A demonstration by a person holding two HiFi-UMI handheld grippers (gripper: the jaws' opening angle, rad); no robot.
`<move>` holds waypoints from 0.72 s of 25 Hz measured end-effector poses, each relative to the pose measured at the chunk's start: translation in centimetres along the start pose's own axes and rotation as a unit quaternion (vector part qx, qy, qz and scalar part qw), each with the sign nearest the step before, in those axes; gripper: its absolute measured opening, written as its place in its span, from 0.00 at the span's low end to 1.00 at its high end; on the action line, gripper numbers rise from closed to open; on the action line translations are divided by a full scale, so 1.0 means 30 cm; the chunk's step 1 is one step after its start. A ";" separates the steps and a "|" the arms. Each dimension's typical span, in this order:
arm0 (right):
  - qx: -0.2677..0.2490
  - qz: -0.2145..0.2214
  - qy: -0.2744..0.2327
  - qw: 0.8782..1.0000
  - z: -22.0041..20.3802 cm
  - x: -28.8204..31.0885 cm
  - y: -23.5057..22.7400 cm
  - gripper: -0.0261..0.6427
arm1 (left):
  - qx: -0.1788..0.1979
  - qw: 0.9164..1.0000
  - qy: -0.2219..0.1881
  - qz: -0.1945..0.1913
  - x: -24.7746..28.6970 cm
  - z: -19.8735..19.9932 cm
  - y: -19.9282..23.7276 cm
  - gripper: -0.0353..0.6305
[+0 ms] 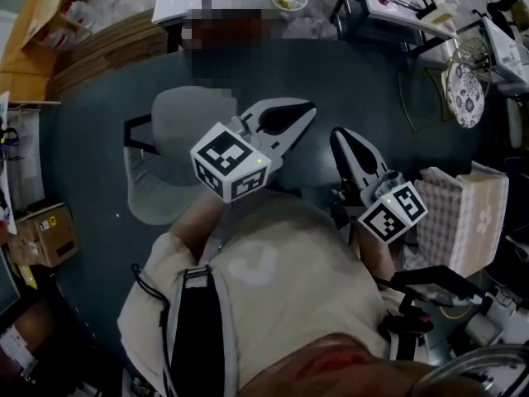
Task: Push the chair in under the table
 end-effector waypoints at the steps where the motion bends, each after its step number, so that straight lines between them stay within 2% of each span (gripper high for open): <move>1: 0.000 -0.001 0.005 1.000 0.008 0.035 -0.004 0.06 | -0.005 1.000 -0.001 0.000 -0.005 0.006 0.039 0.06; 6: 0.012 -0.013 0.025 1.000 0.031 0.154 -0.034 0.06 | -0.028 0.999 0.010 -0.014 -0.010 0.010 0.178 0.06; 10: 0.010 -0.016 0.037 0.999 0.061 0.243 -0.033 0.06 | -0.031 0.999 -0.001 -0.014 -0.028 0.060 0.264 0.06; 14: 0.011 -0.030 0.043 0.999 0.081 0.269 -0.027 0.06 | -0.047 0.999 0.000 -0.018 -0.032 0.065 0.305 0.06; 18: 0.002 -0.035 0.023 0.999 0.134 0.324 -0.045 0.06 | -0.032 0.999 -0.009 -0.021 -0.032 0.117 0.377 0.06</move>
Point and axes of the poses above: the fingertips, and each gripper's own axes: x forward along the fingers, y to its left, z out of its top, the point moved 3 cm from there along -x, backward along the fingers, and after that the axes turned 7 degrees about y, right-handed, at the moved point
